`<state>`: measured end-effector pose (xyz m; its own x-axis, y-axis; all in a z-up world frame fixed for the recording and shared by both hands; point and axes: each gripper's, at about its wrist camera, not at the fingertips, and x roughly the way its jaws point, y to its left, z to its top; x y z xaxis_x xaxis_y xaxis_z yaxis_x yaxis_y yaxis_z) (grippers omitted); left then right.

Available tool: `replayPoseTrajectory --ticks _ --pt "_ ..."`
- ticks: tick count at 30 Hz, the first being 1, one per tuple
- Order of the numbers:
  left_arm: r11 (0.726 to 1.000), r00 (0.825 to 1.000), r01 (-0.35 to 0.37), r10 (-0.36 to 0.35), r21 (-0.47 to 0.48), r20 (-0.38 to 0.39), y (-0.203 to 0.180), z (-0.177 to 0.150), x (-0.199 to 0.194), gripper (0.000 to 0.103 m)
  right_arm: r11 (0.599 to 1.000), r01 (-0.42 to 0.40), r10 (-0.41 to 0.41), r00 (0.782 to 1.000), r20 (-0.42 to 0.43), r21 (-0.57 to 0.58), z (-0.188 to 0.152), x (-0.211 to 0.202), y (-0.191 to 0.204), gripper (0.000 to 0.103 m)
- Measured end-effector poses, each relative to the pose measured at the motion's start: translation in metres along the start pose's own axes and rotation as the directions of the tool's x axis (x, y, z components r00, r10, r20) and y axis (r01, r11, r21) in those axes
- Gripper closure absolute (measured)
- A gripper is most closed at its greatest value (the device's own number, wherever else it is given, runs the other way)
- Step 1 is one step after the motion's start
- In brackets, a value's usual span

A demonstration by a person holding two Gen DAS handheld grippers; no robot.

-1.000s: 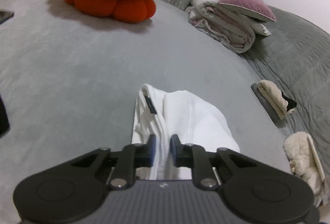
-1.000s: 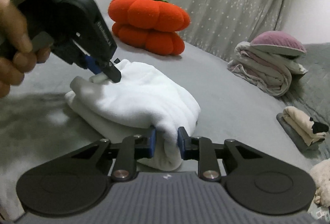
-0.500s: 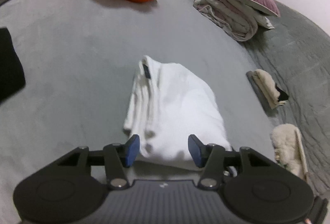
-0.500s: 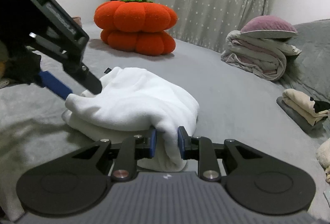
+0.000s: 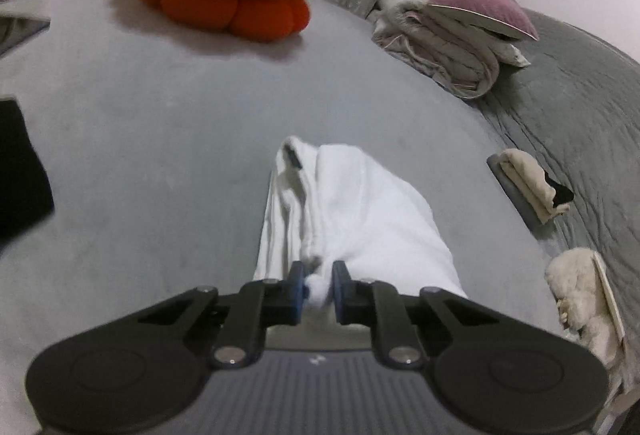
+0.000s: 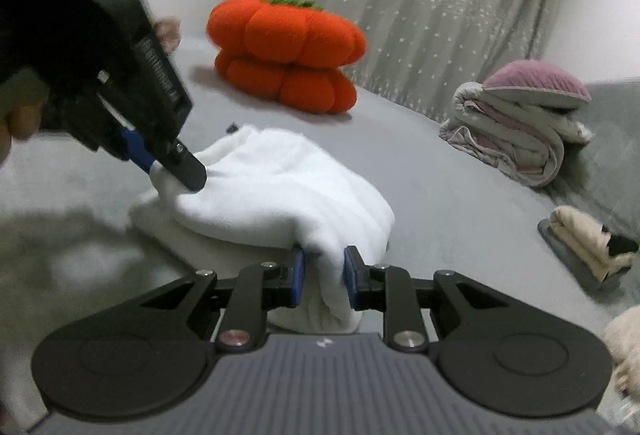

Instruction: Fold clothes

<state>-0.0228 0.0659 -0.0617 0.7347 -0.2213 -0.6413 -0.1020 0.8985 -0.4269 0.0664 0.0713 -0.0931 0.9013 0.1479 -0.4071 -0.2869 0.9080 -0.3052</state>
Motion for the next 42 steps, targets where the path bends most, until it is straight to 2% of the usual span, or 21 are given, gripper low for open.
replayPoseTrajectory --ticks 3,6,9,11,12,15,16,19,21,22,23,25,28,30,32,33,35,37,38,41,42 --pt "0.999 0.996 -0.051 0.052 0.019 -0.072 0.004 -0.006 0.016 0.088 0.993 0.004 -0.009 0.999 -0.042 -0.118 -0.005 0.006 0.013 0.079" --pt "0.997 0.993 -0.065 0.068 0.032 -0.094 0.003 -0.008 0.02 0.086 0.956 0.017 -0.042 0.996 -0.077 -0.293 -0.018 0.01 0.031 0.078" --pt "0.998 0.993 -0.052 0.054 0.021 -0.104 0.007 -0.002 0.015 0.08 0.951 -0.002 -0.03 0.995 -0.098 -0.309 -0.018 0.011 0.028 0.078" --pt "0.999 0.995 -0.033 0.032 -0.008 -0.089 0.01 0.003 0.008 0.081 0.951 -0.017 -0.018 0.994 -0.111 -0.308 -0.017 0.01 0.025 0.078" --pt "1.0 0.998 -0.029 0.029 -0.007 -0.049 0.01 0.006 0.001 0.081 0.951 -0.024 -0.013 0.993 -0.117 -0.308 -0.017 0.01 0.024 0.078" --pt "0.997 0.997 -0.009 0.003 0.076 0.075 -0.007 0.01 -0.018 0.08 0.945 -0.026 -0.016 0.992 -0.127 -0.326 -0.018 0.01 0.027 0.078" --pt "0.995 0.995 0.032 -0.04 0.092 0.087 -0.012 0.009 -0.019 0.08 0.94 -0.022 -0.023 0.992 -0.128 -0.34 -0.019 0.011 0.03 0.078" --pt "0.983 0.985 0.165 -0.169 0.078 0.045 -0.021 0.004 0.0 0.08 0.929 -0.019 -0.03 0.992 -0.126 -0.371 -0.022 0.009 0.033 0.077" --pt "0.988 0.992 0.124 -0.123 0.092 -0.009 -0.022 0.002 0.026 0.08 0.923 -0.023 -0.027 0.992 -0.123 -0.384 -0.024 0.008 0.033 0.076" --pt "0.992 0.995 0.097 -0.095 0.079 -0.03 -0.018 0.0 0.035 0.084 0.923 -0.032 -0.017 0.992 -0.123 -0.382 -0.024 0.005 0.031 0.074" --pt "0.995 0.996 0.07 -0.066 0.067 -0.052 -0.014 -0.002 0.044 0.095 0.926 -0.043 -0.005 0.992 -0.126 -0.376 -0.024 0.003 0.027 0.073" --pt "0.998 0.996 0.043 -0.039 0.054 -0.078 -0.008 -0.003 0.053 0.096 0.934 -0.082 0.031 0.989 -0.147 -0.349 -0.021 -0.006 0.016 0.062" --pt "0.997 0.996 0.038 -0.033 0.063 -0.083 -0.009 -0.003 0.053 0.097 0.977 -0.132 0.112 0.986 -0.123 -0.168 -0.008 -0.027 -0.013 0.064" --pt "0.997 0.996 0.031 -0.025 0.071 -0.081 -0.012 -0.006 0.053 0.098 0.984 -0.18 0.18 0.981 -0.073 -0.003 0.005 -0.037 -0.037 0.069" --pt "0.997 0.997 0.028 -0.022 0.072 -0.08 -0.013 -0.007 0.052 0.098 0.963 -0.225 0.232 0.972 -0.033 0.148 0.018 -0.037 -0.056 0.096" --pt "0.997 0.997 0.026 -0.02 0.079 -0.08 -0.013 -0.007 0.052 0.099 0.949 -0.248 0.26 0.965 -0.038 0.193 0.022 -0.032 -0.059 0.101" --pt "0.996 0.996 0.025 -0.018 0.086 -0.082 -0.011 -0.005 0.051 0.099 0.936 -0.273 0.299 0.95 -0.091 0.221 0.024 -0.015 -0.054 0.101" --pt "0.996 0.996 0.028 -0.021 0.083 -0.086 -0.008 -0.001 0.049 0.1 0.941 -0.254 0.299 0.934 -0.198 0.223 0.014 0.006 -0.045 0.102" --pt "0.997 0.996 0.031 -0.025 0.073 -0.087 -0.007 0.0 0.048 0.1 0.939 -0.25 0.301 0.928 -0.218 0.235 0.006 0.012 -0.043 0.103" --pt "0.995 0.998 0.056 -0.053 0.087 -0.034 -0.013 0.003 0.039 0.1 0.914 -0.248 0.319 0.928 -0.191 0.322 -0.009 0.013 -0.045 0.103" --pt "0.994 0.998 0.064 -0.062 0.093 -0.016 -0.015 0.004 0.035 0.099 0.92 -0.24 0.308 0.931 -0.194 0.309 -0.008 0.013 -0.042 0.103"
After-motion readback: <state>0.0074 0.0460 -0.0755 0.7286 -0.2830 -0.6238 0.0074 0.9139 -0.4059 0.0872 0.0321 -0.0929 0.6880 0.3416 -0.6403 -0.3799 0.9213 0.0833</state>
